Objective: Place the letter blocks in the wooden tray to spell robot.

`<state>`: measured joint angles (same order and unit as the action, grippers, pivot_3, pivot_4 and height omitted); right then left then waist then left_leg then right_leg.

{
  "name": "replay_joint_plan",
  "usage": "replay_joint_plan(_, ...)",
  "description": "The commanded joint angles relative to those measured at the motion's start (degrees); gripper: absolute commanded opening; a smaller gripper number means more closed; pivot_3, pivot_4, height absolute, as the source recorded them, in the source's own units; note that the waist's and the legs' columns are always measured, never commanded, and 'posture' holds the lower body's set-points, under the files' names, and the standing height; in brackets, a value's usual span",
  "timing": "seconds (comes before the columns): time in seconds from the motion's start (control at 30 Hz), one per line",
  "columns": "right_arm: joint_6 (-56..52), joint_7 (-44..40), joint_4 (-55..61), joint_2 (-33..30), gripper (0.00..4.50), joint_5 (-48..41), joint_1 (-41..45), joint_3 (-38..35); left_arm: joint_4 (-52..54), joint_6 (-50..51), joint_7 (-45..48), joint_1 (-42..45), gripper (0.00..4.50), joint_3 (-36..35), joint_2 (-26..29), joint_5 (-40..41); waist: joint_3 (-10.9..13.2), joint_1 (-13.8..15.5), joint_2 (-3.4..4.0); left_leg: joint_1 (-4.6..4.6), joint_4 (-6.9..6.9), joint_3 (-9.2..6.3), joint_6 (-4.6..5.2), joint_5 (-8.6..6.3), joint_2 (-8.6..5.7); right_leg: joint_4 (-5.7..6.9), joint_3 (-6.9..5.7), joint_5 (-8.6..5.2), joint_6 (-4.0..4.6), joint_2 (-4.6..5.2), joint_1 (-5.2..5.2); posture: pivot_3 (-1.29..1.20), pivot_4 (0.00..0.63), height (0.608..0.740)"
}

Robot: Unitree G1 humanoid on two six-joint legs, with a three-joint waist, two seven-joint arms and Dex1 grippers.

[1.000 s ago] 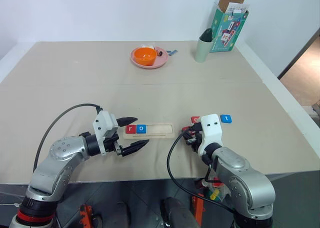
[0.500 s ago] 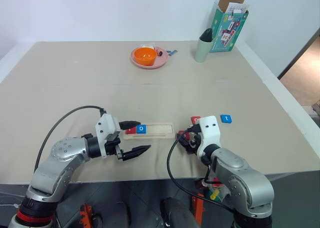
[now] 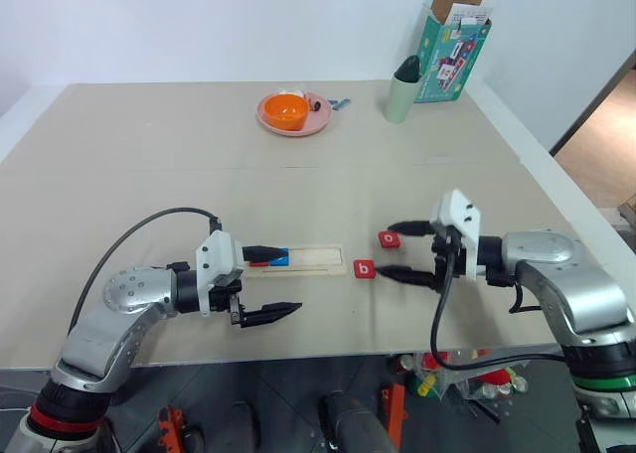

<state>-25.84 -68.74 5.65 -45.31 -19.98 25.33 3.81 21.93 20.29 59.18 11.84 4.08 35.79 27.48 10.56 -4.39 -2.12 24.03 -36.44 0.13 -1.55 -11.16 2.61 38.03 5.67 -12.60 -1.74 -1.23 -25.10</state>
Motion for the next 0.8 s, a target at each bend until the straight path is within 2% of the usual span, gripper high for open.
replay_joint_plan(0.03, 12.1, -8.4, -9.1, 0.4, 4.48, 2.8, 4.3, 3.3, 2.7, 0.4, -0.1, -0.6, 4.5, -0.7, 0.8, 1.0, 0.0, -0.1, 0.03, 0.0, 0.0, 0.01, 0.0, 0.0, 0.0, 0.0, 0.01, 0.07, -0.11, 0.0, -0.01, 0.0, 0.15, 0.74)
replay_joint_plan(0.27, 21.7, -13.1, -23.6, 5.7, 4.48, 5.8, 11.7, 6.6, 4.6, 0.9, -1.0, -2.6, 4.5, -1.7, 1.9, 1.4, 0.0, -0.1, 0.03, 0.01, -0.03, -0.04, 0.0, 0.0, 0.01, 0.08, 0.0, 0.15, -0.22, -0.04, -0.02, 0.0, 0.15, 0.74)
replay_joint_plan(0.73, 25.3, -13.3, -30.8, 9.9, 4.48, 9.5, 12.6, 8.3, 7.5, 1.5, -3.9, -5.9, 4.5, -2.4, 2.5, 1.4, 0.0, 0.0, 0.05, 0.0, -0.06, -0.04, -0.01, 0.01, 0.01, 0.13, 0.01, 0.14, -0.18, -0.03, -0.01, 0.0, 0.15, 0.74)
replay_joint_plan(0.77, 25.4, -13.1, -31.5, 10.2, 3.98, 9.8, 13.0, 8.4, 7.4, 1.5, -4.1, -5.9, 4.5, -2.3, 2.5, 1.4, 0.0, 0.0, 0.05, 0.0, -0.07, -0.04, -0.01, 0.01, 0.01, 0.13, 0.01, 0.14, -0.18, -0.03, -0.01, 0.0, 0.15, 0.74)
replay_joint_plan(0.8, 25.1, -12.6, -32.2, 10.5, 3.77, 10.0, 13.4, 8.3, 7.3, 1.5, -4.2, -5.9, 4.5, -2.3, 2.5, 1.3, 0.0, 0.0, 0.04, 0.0, -0.07, -0.04, -0.01, 0.01, 0.01, 0.14, 0.02, 0.14, -0.18, -0.03, -0.01, 0.0, 0.15, 0.74)
